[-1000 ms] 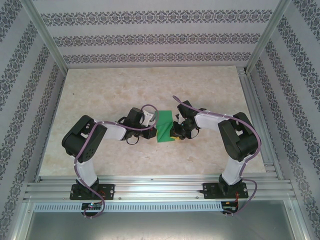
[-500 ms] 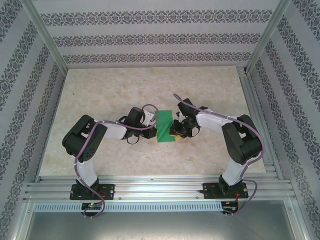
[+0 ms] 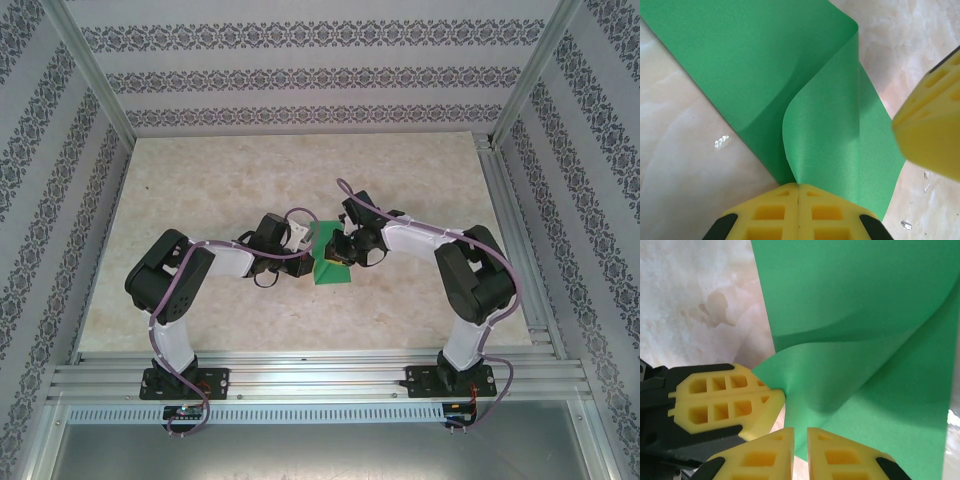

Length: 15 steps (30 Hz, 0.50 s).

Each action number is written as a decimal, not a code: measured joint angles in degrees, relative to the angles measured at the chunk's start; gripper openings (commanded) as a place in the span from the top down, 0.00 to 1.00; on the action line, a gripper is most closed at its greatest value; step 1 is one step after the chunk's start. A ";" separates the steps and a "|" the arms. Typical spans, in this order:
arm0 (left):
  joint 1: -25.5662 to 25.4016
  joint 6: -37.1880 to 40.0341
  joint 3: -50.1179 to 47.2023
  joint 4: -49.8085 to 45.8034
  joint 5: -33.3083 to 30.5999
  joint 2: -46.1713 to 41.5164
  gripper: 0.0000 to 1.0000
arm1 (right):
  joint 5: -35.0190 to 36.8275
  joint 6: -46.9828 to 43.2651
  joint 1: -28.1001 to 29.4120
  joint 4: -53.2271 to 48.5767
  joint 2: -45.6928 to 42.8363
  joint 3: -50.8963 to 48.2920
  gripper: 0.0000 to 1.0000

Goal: Fold a paper plane with a square sheet of paper (fold left side to right side)
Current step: Fold the triangle a second time at the center of the table.

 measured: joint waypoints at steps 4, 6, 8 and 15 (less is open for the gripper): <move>-0.02 0.20 0.22 -0.44 -0.02 0.02 1.00 | -0.39 0.61 -0.02 1.07 1.60 0.57 0.85; -0.02 0.24 0.44 -0.79 -0.02 0.09 1.00 | -0.42 0.85 -0.02 1.62 2.43 1.01 0.85; -0.07 0.28 0.61 -1.09 -0.02 0.11 1.00 | -0.46 1.20 -0.02 2.08 3.13 1.22 0.86; -0.26 0.46 0.98 -1.70 -0.42 0.15 1.00 | -0.79 1.29 -0.02 2.54 3.82 1.22 0.86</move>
